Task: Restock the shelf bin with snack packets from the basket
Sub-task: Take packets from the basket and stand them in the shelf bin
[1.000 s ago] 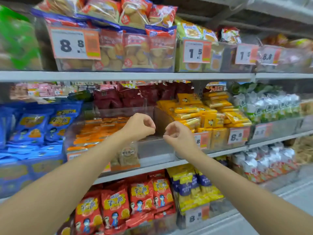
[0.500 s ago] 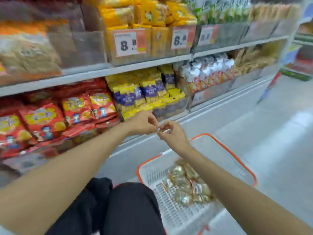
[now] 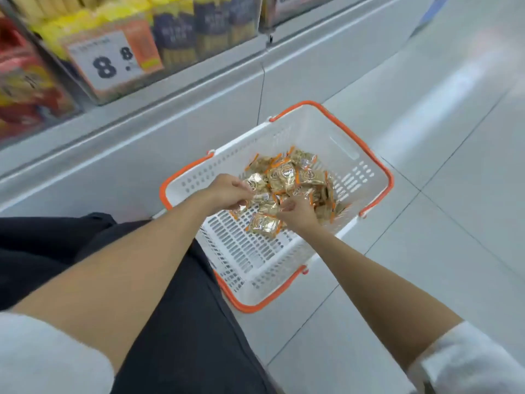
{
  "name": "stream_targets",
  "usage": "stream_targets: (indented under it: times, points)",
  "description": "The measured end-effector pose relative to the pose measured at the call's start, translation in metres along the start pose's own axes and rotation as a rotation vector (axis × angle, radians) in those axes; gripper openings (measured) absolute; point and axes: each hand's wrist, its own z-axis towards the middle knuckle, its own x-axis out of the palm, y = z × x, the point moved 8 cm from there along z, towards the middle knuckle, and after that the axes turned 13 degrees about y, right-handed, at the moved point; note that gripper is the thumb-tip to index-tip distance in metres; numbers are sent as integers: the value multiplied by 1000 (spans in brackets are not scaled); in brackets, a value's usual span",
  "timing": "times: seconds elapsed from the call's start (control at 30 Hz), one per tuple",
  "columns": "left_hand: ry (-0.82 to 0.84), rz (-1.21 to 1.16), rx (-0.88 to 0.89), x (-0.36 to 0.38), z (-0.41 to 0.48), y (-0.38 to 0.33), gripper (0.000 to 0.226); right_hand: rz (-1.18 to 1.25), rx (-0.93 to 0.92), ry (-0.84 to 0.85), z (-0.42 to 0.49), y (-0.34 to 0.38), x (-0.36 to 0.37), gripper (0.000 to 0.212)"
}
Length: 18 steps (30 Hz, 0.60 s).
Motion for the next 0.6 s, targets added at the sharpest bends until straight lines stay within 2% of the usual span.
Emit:
stream_targets:
  times: [0.13,0.27,0.37,0.47,0.6]
  points:
    - [-40,-156,-56,-10,10,30,10,-188,181,121,29,-33,26,48]
    - [-88,-386,-174,-22,17,62,21,-484,156,247,72,-42,61,90]
    - [-107,-529,-136,-32,19,60,12,-584,142,348,96,-55,94,108]
    - [-147,-625,-128,-38,17,63,9,-710,179,477,97,-82,126,106]
    - [-157,-621,-158,-36,20,67,12,-815,154,306,91,-81,133,75]
